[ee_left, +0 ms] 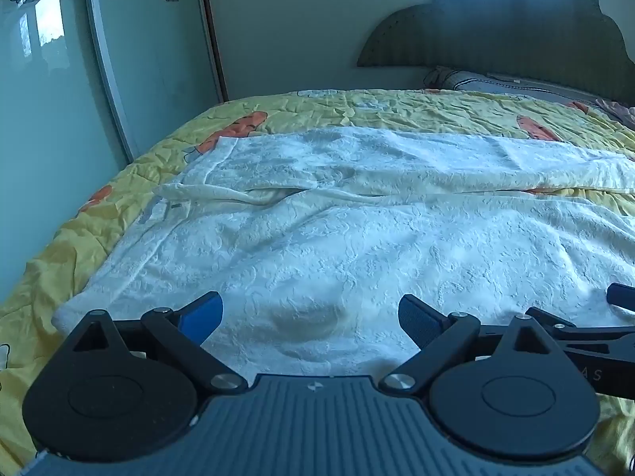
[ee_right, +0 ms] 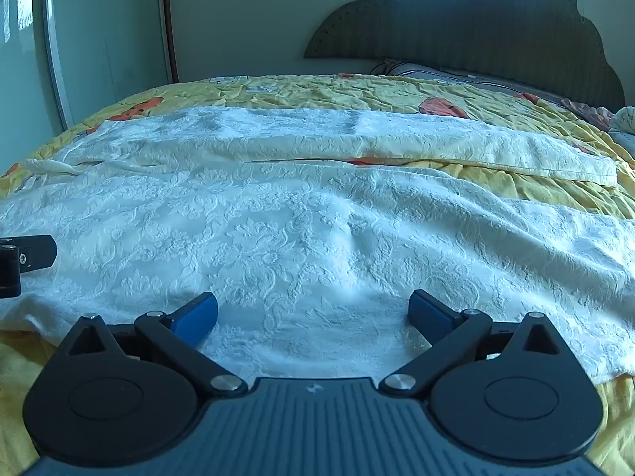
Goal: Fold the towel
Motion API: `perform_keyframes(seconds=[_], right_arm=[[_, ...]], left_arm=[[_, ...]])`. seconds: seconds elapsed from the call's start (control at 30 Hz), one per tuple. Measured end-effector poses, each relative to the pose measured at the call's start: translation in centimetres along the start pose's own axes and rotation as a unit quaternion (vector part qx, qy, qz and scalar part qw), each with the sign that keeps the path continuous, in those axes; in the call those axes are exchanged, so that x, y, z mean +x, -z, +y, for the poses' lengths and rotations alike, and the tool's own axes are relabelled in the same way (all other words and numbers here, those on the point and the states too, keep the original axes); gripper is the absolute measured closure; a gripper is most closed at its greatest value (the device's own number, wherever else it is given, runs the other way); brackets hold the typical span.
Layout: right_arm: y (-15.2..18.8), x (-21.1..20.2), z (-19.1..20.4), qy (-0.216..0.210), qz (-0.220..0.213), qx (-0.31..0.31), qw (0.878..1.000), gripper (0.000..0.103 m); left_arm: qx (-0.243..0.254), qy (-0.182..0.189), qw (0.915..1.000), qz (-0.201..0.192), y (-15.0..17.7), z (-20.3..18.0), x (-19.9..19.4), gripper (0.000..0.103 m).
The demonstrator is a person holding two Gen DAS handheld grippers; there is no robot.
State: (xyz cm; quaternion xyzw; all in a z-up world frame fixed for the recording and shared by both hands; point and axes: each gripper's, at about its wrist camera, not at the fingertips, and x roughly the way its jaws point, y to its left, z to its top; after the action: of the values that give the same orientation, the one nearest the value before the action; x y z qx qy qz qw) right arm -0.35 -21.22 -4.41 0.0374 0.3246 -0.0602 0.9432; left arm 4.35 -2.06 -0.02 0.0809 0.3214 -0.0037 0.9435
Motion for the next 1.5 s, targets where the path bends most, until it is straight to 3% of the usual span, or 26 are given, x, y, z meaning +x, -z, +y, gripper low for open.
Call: perform_keyframes(seconds=[0.5,0.73,0.97,1.23,1.5], right_arm=[[0.0,0.0,0.0,0.000,0.000,0.000,1.000,0.000],[0.0,0.0,0.0,0.000,0.000,0.000,1.000,0.000],[0.0,0.0,0.0,0.000,0.000,0.001,1.000,0.000],[0.0,0.0,0.0,0.000,0.000,0.001,1.000,0.000],[0.0,0.0,0.1,0.000,0.000,0.000,1.000,0.000]], left_arm=[[-0.006,-0.005,0.9999,-0.007,-0.2,0.3,-1.4,0.006],[-0.035,-0.005,0.9994,0.004,-0.3,1.2,-0.9,0.006],[-0.014,-0.007,0.9999,0.004,-0.1,0.5,-1.4,0.006],[-0.022,-0.016,0.9992,-0.030,-0.5,1.2,-2.8,0.006],[-0.024,-0.007,0.9997,-0.007,-0.3,1.3,-2.1,0.006]])
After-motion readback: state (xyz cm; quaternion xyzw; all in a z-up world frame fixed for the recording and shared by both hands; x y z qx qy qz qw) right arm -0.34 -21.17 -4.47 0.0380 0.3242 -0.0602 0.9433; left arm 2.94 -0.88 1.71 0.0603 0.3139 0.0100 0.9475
